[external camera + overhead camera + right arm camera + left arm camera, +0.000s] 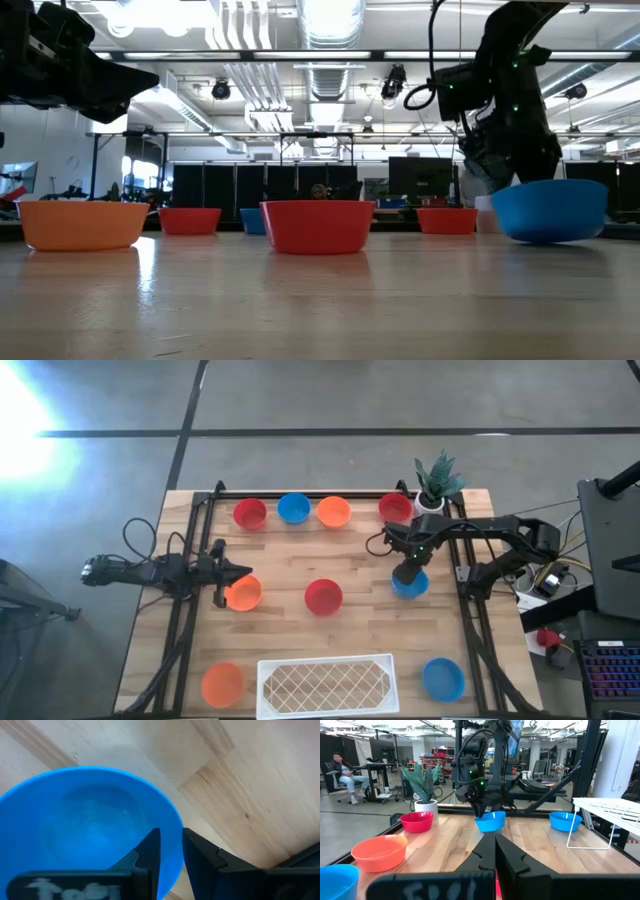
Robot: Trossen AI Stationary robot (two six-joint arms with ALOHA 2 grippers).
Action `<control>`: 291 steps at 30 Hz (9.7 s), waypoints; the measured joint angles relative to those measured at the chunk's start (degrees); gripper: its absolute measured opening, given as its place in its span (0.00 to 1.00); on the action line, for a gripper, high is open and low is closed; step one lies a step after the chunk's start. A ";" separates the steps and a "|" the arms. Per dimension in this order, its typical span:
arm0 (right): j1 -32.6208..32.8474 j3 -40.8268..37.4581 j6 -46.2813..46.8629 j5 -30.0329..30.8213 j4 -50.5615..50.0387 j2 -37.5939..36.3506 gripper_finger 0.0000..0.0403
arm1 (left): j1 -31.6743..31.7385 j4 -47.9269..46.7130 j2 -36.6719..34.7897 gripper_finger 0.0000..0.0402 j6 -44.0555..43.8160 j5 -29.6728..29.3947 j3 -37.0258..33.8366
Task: Pick & Place Mini bowls
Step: Put the middle blue bowl on the shelf, then put the middle orange bowl on the shelf
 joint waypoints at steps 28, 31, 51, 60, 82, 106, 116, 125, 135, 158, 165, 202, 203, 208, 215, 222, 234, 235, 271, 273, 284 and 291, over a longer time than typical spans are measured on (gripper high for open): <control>0.00 0.22 -0.89 -0.34 -0.83 -1.75 0.17 | 0.00 0.00 -0.01 0.00 0.00 0.00 0.00; 0.00 0.22 -0.62 -0.35 -0.79 -2.39 0.18 | -0.01 0.00 -0.01 0.00 0.00 0.01 0.00; 0.02 -1.12 -1.88 2.68 2.26 -1.86 0.17 | -0.01 0.00 -0.02 0.00 0.01 0.00 0.00; 0.02 -3.87 -2.65 2.25 7.87 -1.90 0.16 | -0.01 -0.01 0.00 0.00 0.02 -0.01 0.00; 0.02 12.09 -1.41 2.29 -5.31 -6.27 0.02 | -0.02 0.00 -0.02 0.00 0.01 -0.01 0.00; 24.20 38.31 20.24 -5.02 -19.21 -7.86 0.02 | 0.00 0.01 -0.02 0.00 0.02 -0.01 0.00; 37.76 38.31 30.59 -3.40 -8.72 -4.48 0.02 | -0.01 0.00 -0.01 0.00 0.01 -0.01 0.00; 46.06 38.38 34.69 -3.39 -5.64 2.19 0.02 | -0.01 -0.01 0.00 0.00 0.02 0.00 0.00; 50.69 45.23 35.96 -3.50 -3.58 9.62 0.02 | 0.00 -0.01 -0.01 0.00 0.00 0.01 0.00; 54.55 58.50 34.12 -3.06 -12.88 24.13 0.02 | -0.01 -0.01 -0.01 0.00 0.02 -0.01 0.00; 54.65 57.40 34.29 -3.45 -13.08 23.72 0.02 | -0.02 -0.01 0.00 0.00 0.01 -0.01 0.00; 54.40 65.36 23.38 -0.47 -12.84 23.58 0.25 | -0.01 -0.01 0.00 0.00 0.02 -0.01 0.00; 54.40 66.39 21.82 0.82 -12.85 23.58 0.25 | 0.00 -0.01 -0.02 0.00 0.02 0.01 0.00; 54.24 71.69 13.51 11.50 -13.07 23.54 0.23 | 0.00 -0.01 0.01 0.00 0.02 0.00 0.00; 52.11 77.84 9.85 26.69 -18.10 23.50 0.15 | 0.01 -0.01 -0.02 0.00 0.02 0.01 0.00; 47.93 78.64 5.33 29.62 -20.18 22.78 0.04 | -0.01 -0.01 -0.01 0.00 0.01 0.00 0.00; 44.74 77.61 -1.00 29.30 -20.37 18.97 0.02 | -0.02 0.01 -0.01 0.00 -4.02 -0.01 0.00; 44.68 77.58 -1.61 29.38 -20.39 18.53 0.02 | 0.00 0.01 0.00 0.00 -4.97 0.01 0.00; 39.76 39.15 -3.02 26.87 7.09 -12.09 0.02 | -0.02 -46.23 40.79 0.00 -25.21 -13.60 44.24; 39.78 38.99 -3.04 26.58 7.32 -12.14 0.02 | 0.00 -50.68 43.26 0.00 -28.77 -13.75 46.56; 39.76 38.97 -5.08 26.49 9.05 -11.18 0.02 | 0.01 -58.03 51.40 0.03 -35.50 -13.10 48.92; 39.74 38.97 -5.67 26.51 9.45 -10.72 0.02 | 0.01 -57.75 55.48 0.18 -36.19 -11.73 48.89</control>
